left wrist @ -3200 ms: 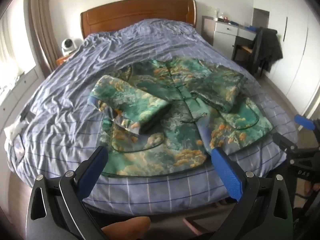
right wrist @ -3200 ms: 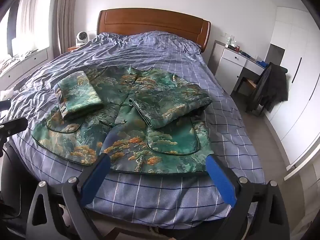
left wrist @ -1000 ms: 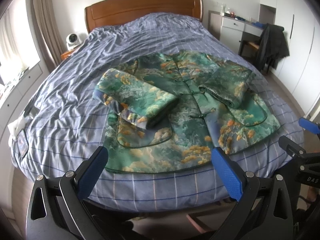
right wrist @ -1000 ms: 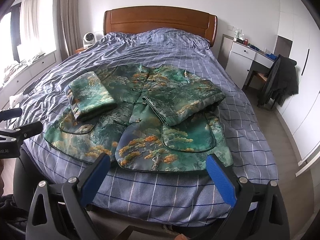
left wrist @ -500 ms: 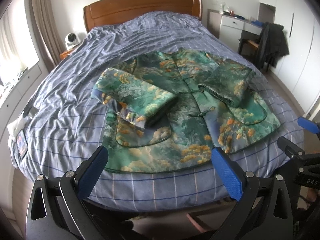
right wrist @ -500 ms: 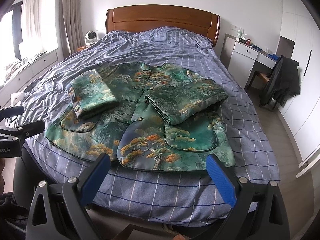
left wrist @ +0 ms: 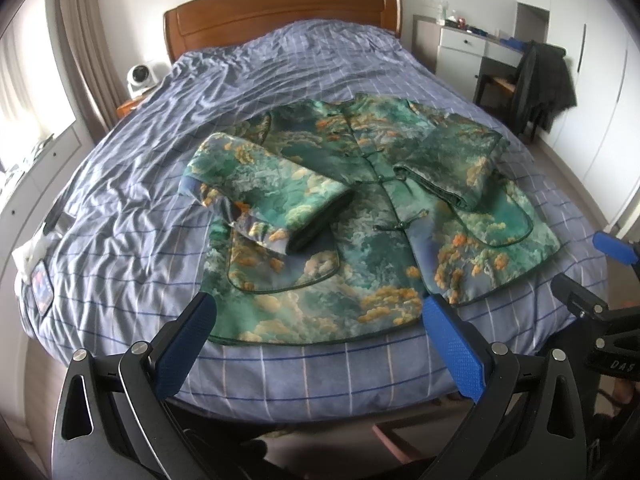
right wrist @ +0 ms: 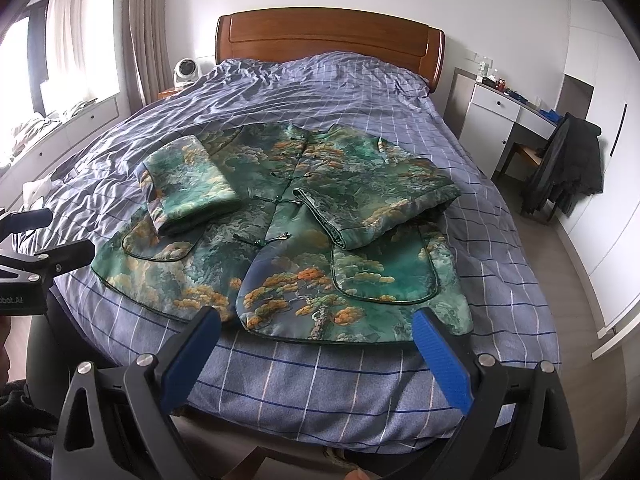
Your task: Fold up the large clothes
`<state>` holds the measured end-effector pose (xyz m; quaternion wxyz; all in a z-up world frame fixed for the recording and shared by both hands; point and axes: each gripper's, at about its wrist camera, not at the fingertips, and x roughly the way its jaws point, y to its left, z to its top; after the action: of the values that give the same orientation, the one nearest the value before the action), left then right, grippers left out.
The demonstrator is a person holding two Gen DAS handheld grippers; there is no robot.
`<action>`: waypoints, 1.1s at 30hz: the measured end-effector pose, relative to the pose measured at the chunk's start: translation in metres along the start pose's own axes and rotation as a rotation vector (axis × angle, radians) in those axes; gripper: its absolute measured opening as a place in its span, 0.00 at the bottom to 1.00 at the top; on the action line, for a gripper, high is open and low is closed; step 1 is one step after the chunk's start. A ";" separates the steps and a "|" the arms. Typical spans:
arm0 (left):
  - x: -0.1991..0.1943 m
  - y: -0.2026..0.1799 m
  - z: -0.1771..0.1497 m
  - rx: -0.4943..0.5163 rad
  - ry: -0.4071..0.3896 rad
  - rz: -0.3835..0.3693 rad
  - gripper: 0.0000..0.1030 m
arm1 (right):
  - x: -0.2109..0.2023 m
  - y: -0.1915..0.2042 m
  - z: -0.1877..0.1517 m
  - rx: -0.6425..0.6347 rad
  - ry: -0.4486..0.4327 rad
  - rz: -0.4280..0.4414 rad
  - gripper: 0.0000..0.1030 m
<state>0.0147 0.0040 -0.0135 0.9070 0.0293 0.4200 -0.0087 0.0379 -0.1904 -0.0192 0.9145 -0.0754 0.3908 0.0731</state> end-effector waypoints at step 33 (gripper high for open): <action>0.004 0.004 0.000 0.000 -0.003 -0.001 1.00 | 0.040 -0.017 0.032 -0.133 -0.031 0.038 0.95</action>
<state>0.0172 0.0085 -0.0163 0.9076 0.0292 0.4188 -0.0090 0.0910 -0.1979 -0.0256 0.9118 -0.1275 0.3722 0.1175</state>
